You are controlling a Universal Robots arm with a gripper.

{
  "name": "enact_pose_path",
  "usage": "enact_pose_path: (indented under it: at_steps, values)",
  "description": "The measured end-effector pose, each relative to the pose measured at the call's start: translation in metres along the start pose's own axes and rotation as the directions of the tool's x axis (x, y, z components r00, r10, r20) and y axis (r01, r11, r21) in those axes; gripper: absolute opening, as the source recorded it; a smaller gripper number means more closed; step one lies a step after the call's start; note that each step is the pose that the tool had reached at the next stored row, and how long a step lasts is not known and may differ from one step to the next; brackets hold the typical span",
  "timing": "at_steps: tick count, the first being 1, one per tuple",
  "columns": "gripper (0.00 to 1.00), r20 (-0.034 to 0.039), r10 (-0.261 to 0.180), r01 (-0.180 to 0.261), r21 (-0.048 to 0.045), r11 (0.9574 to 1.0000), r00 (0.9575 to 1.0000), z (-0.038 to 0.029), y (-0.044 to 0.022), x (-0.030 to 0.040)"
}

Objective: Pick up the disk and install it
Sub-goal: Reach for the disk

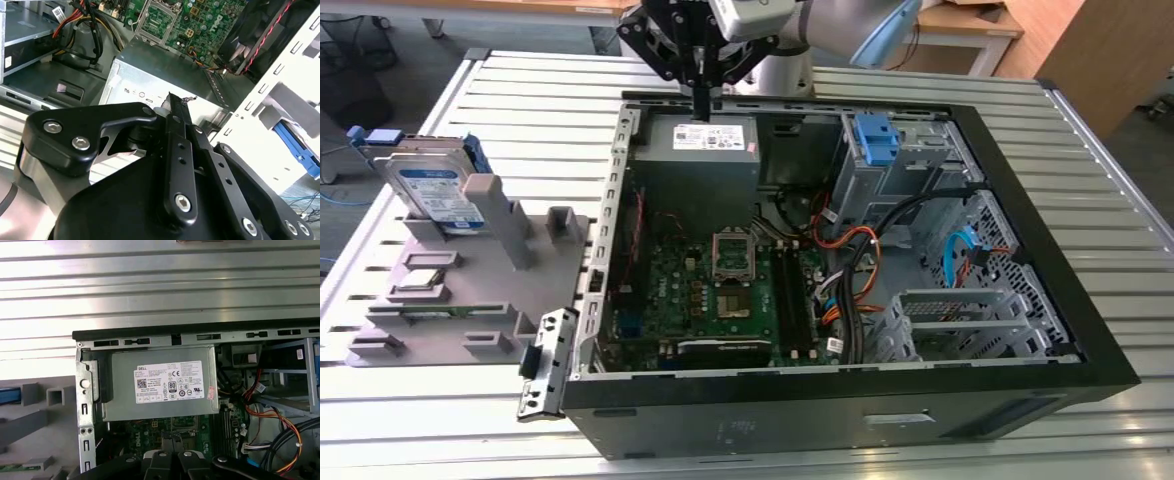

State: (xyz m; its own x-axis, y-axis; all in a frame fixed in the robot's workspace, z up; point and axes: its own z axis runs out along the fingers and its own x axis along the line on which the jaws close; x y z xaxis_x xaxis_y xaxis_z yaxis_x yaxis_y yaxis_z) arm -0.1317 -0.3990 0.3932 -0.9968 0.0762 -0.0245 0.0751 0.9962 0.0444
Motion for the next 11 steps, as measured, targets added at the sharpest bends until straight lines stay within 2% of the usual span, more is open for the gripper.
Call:
enact_pose_path:
  at_steps: [8,11]
  values:
    - [0.11,0.0,0.0,0.0,0.0001,1.0,1.0,-0.0002,-0.0007,0.0097]
    - [0.11,0.0,0.0,0.0,0.0001,1.0,1.0,-0.0002,-0.0007,0.0107]
